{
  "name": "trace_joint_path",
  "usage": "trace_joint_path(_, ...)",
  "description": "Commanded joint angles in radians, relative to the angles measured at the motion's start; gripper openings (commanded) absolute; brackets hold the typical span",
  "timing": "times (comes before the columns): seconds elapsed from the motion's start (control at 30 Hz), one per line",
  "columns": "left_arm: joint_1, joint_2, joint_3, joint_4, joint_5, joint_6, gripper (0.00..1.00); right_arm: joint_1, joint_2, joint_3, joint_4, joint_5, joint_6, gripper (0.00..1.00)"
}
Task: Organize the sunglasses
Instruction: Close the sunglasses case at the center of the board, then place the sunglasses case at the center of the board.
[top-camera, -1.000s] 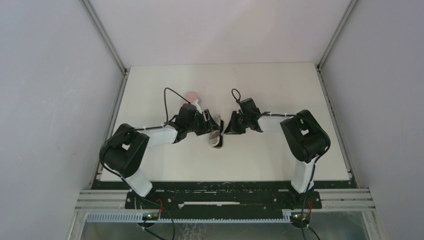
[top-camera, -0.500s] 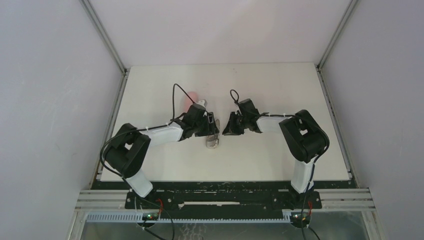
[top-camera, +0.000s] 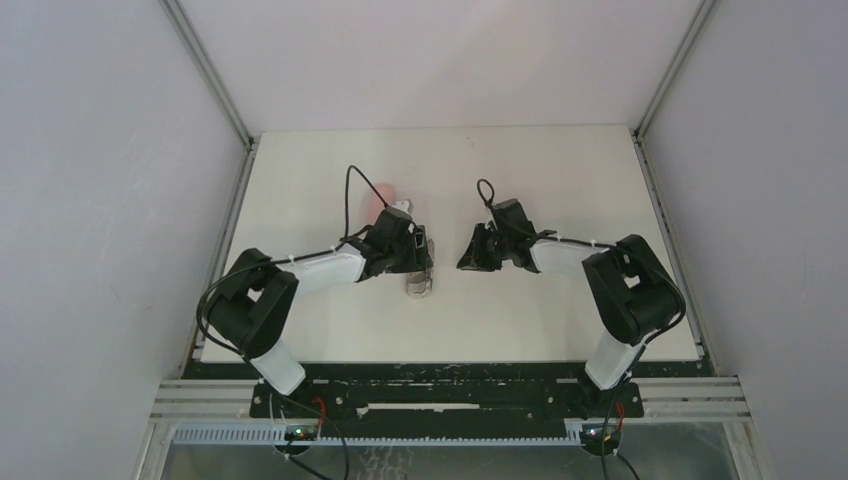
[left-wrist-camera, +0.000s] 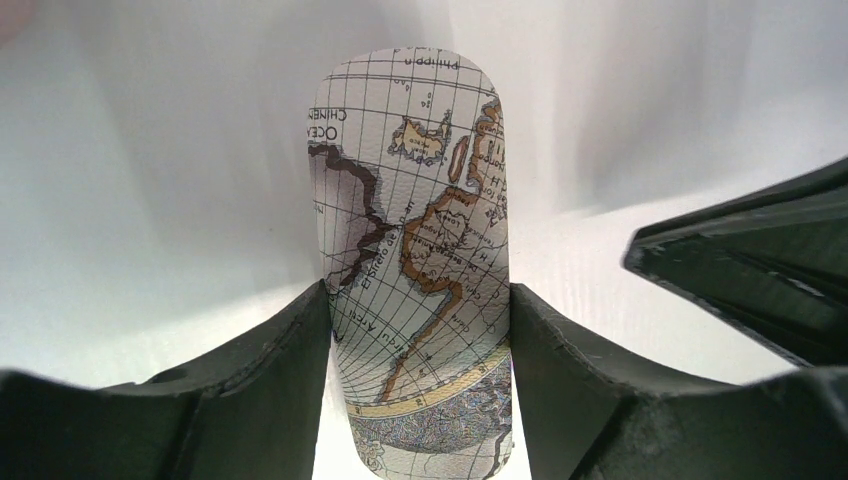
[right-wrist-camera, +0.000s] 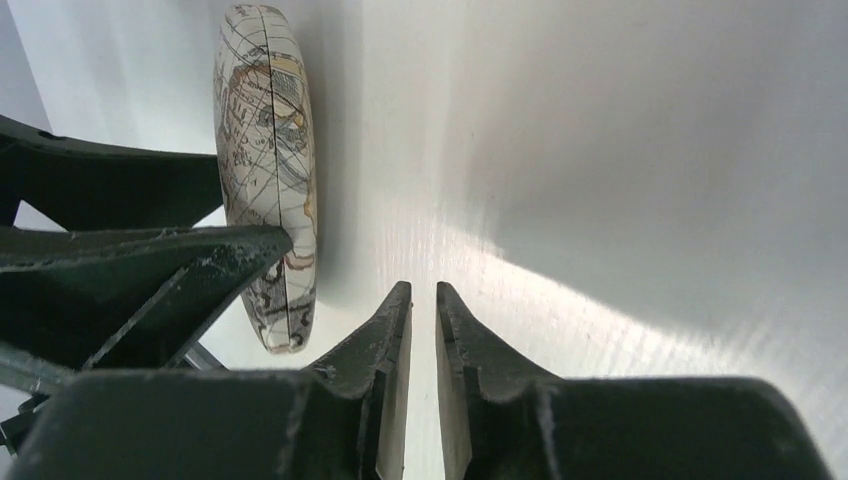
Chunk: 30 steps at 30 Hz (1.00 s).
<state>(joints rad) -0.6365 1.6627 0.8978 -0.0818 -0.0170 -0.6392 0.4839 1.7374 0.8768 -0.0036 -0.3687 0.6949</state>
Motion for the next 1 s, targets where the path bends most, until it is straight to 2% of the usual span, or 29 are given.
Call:
trace_joint_path(0.0, 0.001, -0.047, 0.040, -0.105, -0.070, 0.071, 0.21, -0.003, -0.108, -0.030, -0.008, 0.043, -0.020, 0.14)
trace_joint_path(0.13, 0.001, -0.052, 0.106, -0.174, -0.082, 0.143, 0.18, 0.010, -0.200, -0.066, -0.044, 0.067, -0.033, 0.14)
trace_joint_path(0.37, 0.009, 0.049, 0.354, -0.313, -0.153, 0.265, 0.17, 0.048, -0.348, -0.114, -0.129, 0.124, -0.064, 0.15)
trace_joint_path(0.63, 0.070, 0.192, 0.574, -0.352, -0.161, 0.237, 0.15, 0.050, -0.523, -0.209, -0.183, 0.232, -0.032, 0.16)
trace_joint_path(0.97, 0.068, 0.363, 0.795, -0.381, -0.120, 0.197, 0.13, 0.050, -0.657, -0.296, -0.244, 0.309, -0.004, 0.21)
